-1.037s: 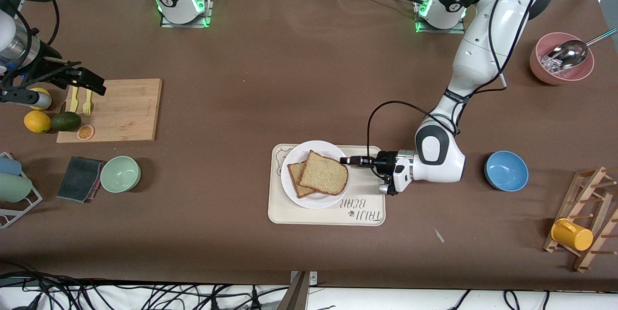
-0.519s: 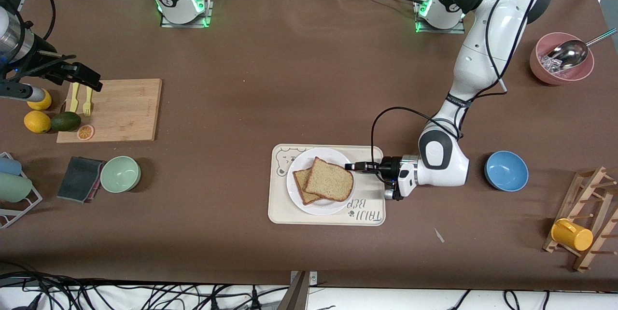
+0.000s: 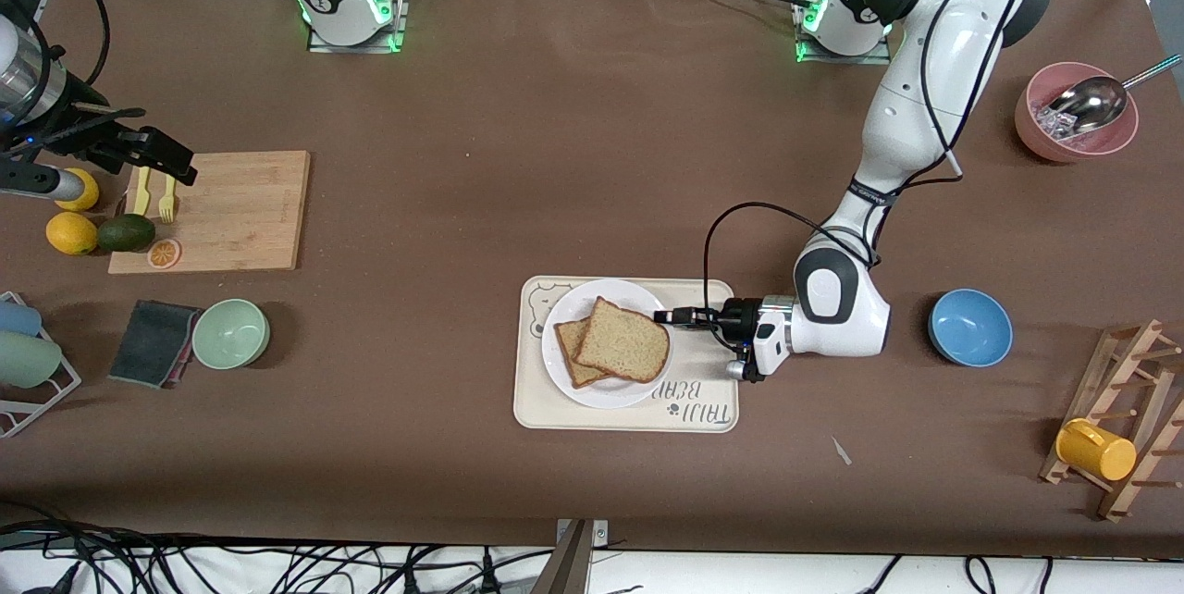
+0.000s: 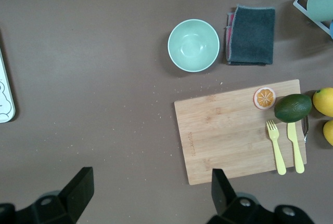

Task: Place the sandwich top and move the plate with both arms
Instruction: 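Open the left gripper and release the plate on the tray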

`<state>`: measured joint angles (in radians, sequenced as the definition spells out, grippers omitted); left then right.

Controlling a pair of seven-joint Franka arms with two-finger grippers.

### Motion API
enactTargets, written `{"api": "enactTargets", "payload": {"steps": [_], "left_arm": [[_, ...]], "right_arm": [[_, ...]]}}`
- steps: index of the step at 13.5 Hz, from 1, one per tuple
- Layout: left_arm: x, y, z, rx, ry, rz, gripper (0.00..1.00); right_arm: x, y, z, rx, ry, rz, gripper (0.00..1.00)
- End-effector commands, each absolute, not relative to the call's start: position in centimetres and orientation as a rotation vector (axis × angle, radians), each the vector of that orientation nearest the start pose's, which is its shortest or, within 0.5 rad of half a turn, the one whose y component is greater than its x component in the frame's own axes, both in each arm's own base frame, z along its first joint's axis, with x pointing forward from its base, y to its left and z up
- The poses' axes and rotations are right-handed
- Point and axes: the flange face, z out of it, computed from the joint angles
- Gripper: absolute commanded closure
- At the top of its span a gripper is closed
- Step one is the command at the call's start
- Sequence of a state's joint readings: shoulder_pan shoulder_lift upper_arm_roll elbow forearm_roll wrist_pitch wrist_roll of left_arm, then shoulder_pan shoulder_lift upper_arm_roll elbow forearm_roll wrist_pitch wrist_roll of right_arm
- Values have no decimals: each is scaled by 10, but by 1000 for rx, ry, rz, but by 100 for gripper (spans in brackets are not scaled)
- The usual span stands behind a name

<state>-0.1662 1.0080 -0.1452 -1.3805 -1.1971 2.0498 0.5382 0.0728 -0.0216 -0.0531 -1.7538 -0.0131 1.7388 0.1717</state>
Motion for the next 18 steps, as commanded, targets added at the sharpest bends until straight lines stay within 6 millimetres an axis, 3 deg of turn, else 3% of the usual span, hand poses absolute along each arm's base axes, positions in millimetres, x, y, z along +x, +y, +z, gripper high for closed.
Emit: {"api": "enactTargets", "payload": {"steps": [1, 2, 3, 4, 7, 10, 14, 18], "left_arm": [[675, -247, 120, 2058, -16, -198, 100], [675, -247, 120, 2057, -16, -198, 96], [677, -242, 120, 2057, -15, -195, 69], [679, -240, 124, 2063, -37, -175, 1], [680, -239, 125, 2057, -64, -152, 0], [683, -219, 131, 2072, -65, -152, 0], [690, -198, 181, 2118, -177, -184, 0], [697, -181, 230, 2278, -307, -172, 0]], "right_arm": [[555, 10, 568, -3117, 212, -10, 0], [554, 10, 569, -3114, 208, -9, 0], [554, 9, 570, -3115, 196, -14, 0], [555, 11, 569, -3114, 191, -14, 0], [557, 20, 566, -3101, 180, -10, 0], [557, 21, 562, -3103, 171, 2, 0], [555, 22, 560, -3105, 165, 16, 0], [556, 22, 559, -3106, 154, 21, 0]]}}
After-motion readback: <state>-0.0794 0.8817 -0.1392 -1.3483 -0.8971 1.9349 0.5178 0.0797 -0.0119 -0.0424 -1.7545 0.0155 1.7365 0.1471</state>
